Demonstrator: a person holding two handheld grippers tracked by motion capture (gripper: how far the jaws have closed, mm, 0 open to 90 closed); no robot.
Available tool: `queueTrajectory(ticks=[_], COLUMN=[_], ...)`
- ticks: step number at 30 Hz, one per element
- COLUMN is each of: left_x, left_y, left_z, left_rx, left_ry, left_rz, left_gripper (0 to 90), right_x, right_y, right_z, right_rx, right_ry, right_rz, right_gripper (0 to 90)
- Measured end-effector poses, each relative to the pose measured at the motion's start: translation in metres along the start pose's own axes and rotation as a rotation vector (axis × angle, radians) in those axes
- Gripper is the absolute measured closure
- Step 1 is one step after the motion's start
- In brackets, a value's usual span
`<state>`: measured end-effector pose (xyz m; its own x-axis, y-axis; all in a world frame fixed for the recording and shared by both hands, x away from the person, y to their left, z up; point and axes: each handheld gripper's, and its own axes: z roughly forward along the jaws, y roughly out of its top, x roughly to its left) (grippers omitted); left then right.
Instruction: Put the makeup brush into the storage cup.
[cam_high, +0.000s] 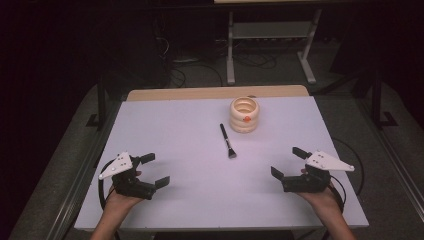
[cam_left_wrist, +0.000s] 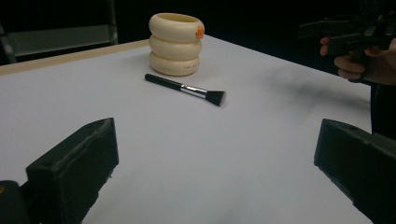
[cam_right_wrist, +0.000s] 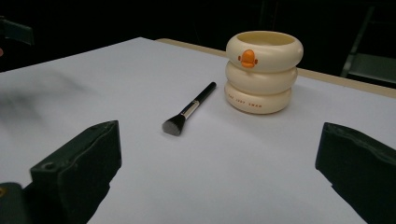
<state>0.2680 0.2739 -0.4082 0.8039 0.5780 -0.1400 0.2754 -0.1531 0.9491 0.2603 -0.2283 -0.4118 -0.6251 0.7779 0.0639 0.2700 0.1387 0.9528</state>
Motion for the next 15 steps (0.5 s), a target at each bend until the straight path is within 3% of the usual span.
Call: queueTrajectory(ticks=[15], left_x=[-0.0012], left_y=[0.0023], left_z=[0.0005], left_rx=[-0.004], left_ry=[0.004], left_rz=[-0.001], left_gripper=[0.0], right_x=[-0.0034], right_y=[0.0042], right_z=[0.0035], right_rx=[-0.011], right_ry=[0.013], right_rz=[0.010], right_gripper=[0.0])
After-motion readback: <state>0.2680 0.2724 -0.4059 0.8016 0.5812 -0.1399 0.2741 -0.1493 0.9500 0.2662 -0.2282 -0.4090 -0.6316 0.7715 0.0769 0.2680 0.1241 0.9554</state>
